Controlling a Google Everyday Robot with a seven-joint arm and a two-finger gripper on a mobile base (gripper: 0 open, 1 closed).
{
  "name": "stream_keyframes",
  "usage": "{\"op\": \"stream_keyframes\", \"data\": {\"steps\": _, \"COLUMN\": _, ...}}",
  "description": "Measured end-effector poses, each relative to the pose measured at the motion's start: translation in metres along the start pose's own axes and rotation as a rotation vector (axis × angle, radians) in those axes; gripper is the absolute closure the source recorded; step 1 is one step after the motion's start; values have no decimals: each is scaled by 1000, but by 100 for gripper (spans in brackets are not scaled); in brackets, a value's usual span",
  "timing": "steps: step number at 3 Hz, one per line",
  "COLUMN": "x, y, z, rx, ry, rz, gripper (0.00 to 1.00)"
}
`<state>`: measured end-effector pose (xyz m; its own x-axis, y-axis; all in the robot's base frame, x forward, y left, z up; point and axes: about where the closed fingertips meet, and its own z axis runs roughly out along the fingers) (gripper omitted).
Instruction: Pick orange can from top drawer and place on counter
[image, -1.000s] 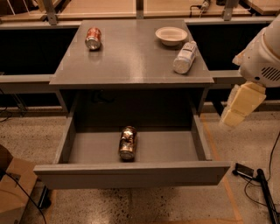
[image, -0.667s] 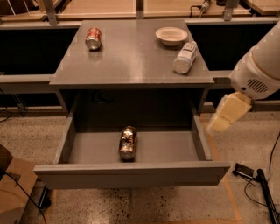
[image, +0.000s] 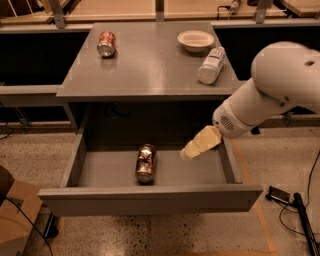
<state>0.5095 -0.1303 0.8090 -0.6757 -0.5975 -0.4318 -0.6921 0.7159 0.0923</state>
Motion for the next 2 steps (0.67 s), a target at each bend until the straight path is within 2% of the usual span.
{"op": "stream_keyframes", "data": {"steps": 1, "x": -8, "y": -4, "z": 4, "rx": 15, "ry": -34, "rz": 57, "gripper": 0}}
{"op": "stream_keyframes", "data": {"steps": 2, "x": -7, "y": -4, "z": 4, "rx": 14, "ry": -33, "rz": 59, "gripper": 0}}
